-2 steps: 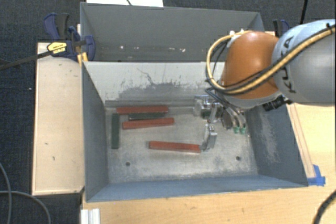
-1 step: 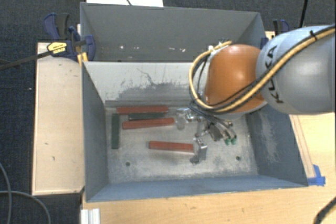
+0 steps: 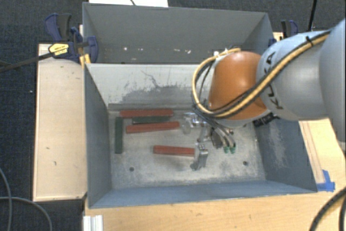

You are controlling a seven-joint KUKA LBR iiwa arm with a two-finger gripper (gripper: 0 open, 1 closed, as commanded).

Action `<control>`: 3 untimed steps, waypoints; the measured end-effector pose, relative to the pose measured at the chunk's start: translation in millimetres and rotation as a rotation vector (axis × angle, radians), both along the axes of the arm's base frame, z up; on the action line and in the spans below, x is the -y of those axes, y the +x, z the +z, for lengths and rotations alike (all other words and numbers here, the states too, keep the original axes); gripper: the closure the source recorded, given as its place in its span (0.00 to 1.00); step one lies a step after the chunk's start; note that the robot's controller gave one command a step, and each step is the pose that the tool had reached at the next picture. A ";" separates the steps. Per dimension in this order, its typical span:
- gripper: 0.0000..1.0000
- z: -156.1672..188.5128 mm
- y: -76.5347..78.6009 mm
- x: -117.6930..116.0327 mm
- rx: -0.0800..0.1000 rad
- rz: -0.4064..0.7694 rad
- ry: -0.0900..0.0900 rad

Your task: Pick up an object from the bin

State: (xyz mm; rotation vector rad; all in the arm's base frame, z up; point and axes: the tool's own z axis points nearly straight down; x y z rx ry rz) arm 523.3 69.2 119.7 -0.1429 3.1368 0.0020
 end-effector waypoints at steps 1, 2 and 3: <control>0.00 -51.2 -6.6 2.5 -0.002 0.109 -0.001; 1.00 -49.5 -19.7 -1.1 -0.004 -0.171 -0.002; 1.00 -49.5 -19.7 -1.1 -0.004 -0.171 -0.002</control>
Offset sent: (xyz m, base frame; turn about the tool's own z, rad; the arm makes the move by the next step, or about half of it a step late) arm -0.0197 0.0013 -0.0497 0.1711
